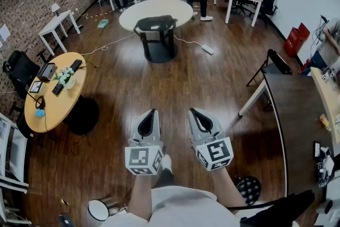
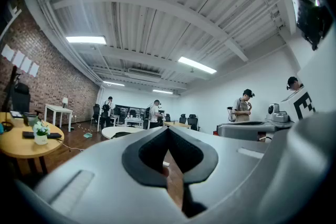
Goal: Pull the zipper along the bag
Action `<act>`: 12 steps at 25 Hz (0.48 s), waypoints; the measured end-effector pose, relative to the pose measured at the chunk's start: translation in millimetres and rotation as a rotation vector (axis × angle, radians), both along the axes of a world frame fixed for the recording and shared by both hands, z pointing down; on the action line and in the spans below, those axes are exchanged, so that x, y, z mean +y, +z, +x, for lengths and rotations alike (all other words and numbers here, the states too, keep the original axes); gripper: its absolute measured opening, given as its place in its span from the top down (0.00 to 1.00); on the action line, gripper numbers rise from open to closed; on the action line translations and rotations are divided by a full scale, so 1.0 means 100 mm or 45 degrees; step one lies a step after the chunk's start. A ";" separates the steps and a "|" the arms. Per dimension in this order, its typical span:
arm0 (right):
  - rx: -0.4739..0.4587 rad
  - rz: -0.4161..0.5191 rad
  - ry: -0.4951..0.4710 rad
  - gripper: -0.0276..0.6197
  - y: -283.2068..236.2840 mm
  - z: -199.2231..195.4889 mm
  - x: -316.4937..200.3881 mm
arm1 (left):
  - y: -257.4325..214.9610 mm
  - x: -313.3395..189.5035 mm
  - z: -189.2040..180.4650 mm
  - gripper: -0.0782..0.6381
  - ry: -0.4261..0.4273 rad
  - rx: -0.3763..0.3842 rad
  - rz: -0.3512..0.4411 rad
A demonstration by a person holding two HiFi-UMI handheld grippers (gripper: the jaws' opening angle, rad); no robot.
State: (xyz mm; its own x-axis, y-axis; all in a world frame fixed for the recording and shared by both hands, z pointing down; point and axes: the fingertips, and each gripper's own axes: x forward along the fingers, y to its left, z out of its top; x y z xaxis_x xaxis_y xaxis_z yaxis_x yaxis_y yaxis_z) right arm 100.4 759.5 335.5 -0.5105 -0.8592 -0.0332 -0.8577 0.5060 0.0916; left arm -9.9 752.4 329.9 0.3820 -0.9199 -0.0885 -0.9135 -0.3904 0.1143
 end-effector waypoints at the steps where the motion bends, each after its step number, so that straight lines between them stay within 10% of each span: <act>1: 0.004 -0.003 0.001 0.98 -0.02 -0.09 -0.20 | -0.03 -0.20 -0.09 0.87 0.005 0.000 0.000; 12: 0.041 -0.028 0.041 0.98 -0.05 -0.91 -2.10 | -0.11 -2.09 -0.77 0.87 0.065 0.009 -0.008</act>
